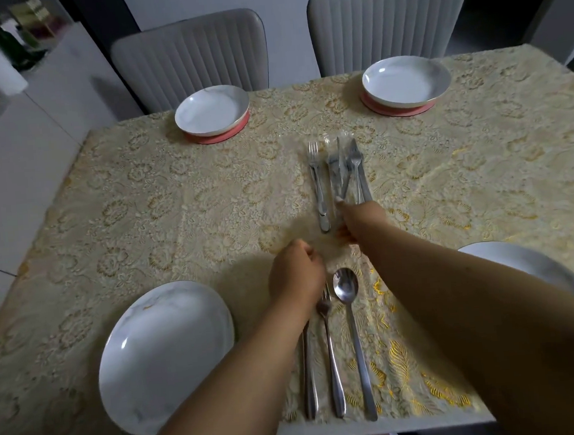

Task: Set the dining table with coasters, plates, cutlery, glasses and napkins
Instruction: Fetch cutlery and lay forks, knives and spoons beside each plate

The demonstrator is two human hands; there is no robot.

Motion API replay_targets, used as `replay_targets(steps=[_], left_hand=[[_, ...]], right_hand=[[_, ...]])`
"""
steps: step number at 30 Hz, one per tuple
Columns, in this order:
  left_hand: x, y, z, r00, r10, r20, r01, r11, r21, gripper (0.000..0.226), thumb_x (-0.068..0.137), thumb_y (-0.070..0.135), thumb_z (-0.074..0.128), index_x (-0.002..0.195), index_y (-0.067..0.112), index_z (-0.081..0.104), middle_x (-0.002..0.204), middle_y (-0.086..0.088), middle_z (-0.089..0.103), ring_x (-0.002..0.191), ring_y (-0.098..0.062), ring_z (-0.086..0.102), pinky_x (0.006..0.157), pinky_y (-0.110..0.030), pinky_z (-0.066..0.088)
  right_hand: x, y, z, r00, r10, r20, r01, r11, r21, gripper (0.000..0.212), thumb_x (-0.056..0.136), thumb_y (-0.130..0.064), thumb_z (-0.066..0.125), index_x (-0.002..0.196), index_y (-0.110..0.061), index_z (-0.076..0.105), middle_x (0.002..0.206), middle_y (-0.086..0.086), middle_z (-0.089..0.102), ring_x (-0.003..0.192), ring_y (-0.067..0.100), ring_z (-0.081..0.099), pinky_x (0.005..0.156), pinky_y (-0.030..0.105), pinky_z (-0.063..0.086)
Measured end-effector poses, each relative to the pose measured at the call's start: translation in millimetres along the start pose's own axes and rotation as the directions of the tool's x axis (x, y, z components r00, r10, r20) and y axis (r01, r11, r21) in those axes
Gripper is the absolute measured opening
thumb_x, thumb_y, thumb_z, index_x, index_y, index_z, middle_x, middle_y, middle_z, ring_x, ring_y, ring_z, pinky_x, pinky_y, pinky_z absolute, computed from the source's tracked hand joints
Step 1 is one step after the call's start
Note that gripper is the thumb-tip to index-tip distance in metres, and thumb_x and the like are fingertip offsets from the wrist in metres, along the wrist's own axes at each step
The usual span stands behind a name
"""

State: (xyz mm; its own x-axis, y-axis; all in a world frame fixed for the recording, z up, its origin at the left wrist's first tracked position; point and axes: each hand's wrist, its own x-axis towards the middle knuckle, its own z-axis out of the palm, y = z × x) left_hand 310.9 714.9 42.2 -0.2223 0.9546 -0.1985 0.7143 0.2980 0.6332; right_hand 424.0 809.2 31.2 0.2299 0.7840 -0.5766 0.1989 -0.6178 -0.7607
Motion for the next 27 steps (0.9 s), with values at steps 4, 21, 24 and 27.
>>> replay_targets(steps=[4,21,24,27], left_hand=[[10.3,-1.1,1.0,0.999,-0.03,0.011,0.03,0.997,-0.068,0.014,0.095,0.028,0.051,0.094,0.018,0.06,0.079,0.003,0.061,0.068,-0.016,0.056,0.056,-0.025,0.041],[27.3,44.6,-13.2,0.966,-0.144,0.213,0.252,0.686,-0.683,0.025,0.103,0.023,0.041,0.1,0.007,0.059,0.087,-0.014,0.067,0.075,-0.023,0.065,0.074,-0.035,0.057],[31.4,54.3,-18.8,0.936,-0.102,0.337,0.345,0.453,-0.822,0.031,0.104,0.029,0.038,0.113,0.004,0.054,0.096,-0.014,0.068,0.085,-0.023,0.067,0.078,-0.035,0.058],[33.5,62.5,-23.0,0.917,-0.094,0.386,0.398,0.236,-0.887,0.018,0.103,0.012,0.04,0.11,0.005,0.054,0.076,-0.008,0.056,0.057,-0.014,0.053,0.05,-0.024,0.048]], right_hand=[[1.1,-7.3,-0.2,0.994,0.063,0.085,-0.083,0.963,0.255,0.03,0.09,-0.002,0.054,0.059,-0.001,0.055,0.045,0.006,0.055,0.038,0.015,0.048,0.033,0.018,0.034],[-88.3,-0.7,-41.6,0.98,-0.192,0.051,0.174,0.955,0.239,0.02,0.093,-0.005,0.052,0.075,-0.005,0.059,0.06,0.007,0.057,0.044,0.014,0.049,0.038,0.021,0.034],[-107.5,18.5,-36.4,0.969,-0.205,0.135,0.18,0.968,0.177,0.02,0.093,-0.006,0.054,0.074,-0.007,0.06,0.059,0.006,0.057,0.042,0.011,0.049,0.04,0.02,0.037],[-111.0,29.2,-33.8,0.953,-0.218,0.209,0.206,0.975,0.079,0.025,0.092,-0.007,0.051,0.069,-0.008,0.06,0.058,0.007,0.058,0.046,0.015,0.051,0.044,0.022,0.04]])
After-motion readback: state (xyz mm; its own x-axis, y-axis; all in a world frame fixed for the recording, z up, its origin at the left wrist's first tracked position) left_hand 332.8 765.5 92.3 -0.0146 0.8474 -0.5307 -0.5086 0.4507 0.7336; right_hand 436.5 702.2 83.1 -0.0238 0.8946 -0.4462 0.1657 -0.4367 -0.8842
